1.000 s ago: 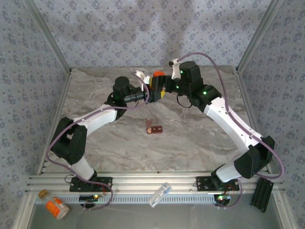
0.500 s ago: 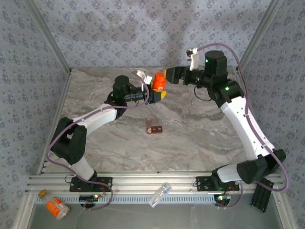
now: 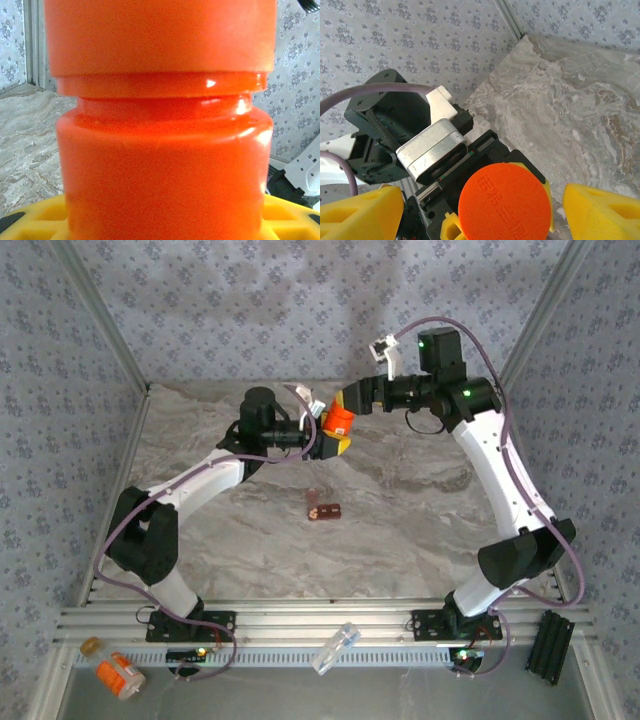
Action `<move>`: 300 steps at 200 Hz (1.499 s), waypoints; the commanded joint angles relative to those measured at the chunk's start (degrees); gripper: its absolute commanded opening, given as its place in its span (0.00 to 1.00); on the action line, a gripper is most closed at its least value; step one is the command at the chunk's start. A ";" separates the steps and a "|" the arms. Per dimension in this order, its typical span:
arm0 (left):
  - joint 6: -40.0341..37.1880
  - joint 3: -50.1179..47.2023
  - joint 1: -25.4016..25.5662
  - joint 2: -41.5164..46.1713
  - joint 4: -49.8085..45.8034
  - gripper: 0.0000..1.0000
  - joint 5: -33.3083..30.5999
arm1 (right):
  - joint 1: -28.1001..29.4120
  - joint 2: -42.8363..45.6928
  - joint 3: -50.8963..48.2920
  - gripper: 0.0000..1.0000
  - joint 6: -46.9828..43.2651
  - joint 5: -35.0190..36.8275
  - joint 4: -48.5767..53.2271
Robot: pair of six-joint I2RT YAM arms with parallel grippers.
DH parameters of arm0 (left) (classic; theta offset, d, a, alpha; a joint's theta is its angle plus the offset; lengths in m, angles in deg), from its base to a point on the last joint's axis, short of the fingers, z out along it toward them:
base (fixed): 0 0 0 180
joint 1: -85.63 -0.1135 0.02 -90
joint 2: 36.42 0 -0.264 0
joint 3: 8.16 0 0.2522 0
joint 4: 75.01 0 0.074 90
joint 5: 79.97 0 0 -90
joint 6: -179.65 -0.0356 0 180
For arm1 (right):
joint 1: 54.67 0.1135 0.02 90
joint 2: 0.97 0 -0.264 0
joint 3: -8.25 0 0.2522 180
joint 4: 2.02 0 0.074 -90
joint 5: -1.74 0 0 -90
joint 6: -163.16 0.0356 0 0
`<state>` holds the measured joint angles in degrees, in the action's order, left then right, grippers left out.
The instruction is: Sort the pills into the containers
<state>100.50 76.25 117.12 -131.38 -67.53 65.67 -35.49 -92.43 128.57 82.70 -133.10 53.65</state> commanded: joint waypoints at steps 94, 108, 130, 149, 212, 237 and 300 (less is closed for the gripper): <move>-7.51 4.81 -1.16 1.33 -6.78 0.00 2.46 | 1.32 -2.24 1.13 0.68 -2.87 0.47 4.44; -7.46 4.78 -1.22 1.33 -6.77 0.00 2.12 | 1.38 -2.23 0.48 0.63 -2.69 0.07 4.19; -7.51 4.77 -1.21 1.26 -6.75 0.00 2.17 | 1.46 -2.02 -0.87 0.59 -2.42 -0.25 3.69; -7.51 4.78 -1.23 1.31 -6.89 0.00 2.03 | 1.55 -1.60 -2.00 0.54 -1.99 -0.33 3.01; -7.50 5.20 -1.23 1.18 -6.94 0.00 0.84 | 2.39 -0.61 -4.43 0.49 -0.40 1.00 1.25; -7.15 4.51 -1.11 1.87 -5.14 0.00 -3.16 | 3.67 -0.22 -6.31 0.47 4.05 6.10 -0.96; -9.90 0.86 0.21 4.56 -1.76 0.00 -14.24 | 10.65 0.66 -12.70 0.45 18.21 23.17 -7.94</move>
<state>92.20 76.43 116.05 -130.99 -76.60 57.41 -29.18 -91.49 119.00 93.43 -116.29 44.54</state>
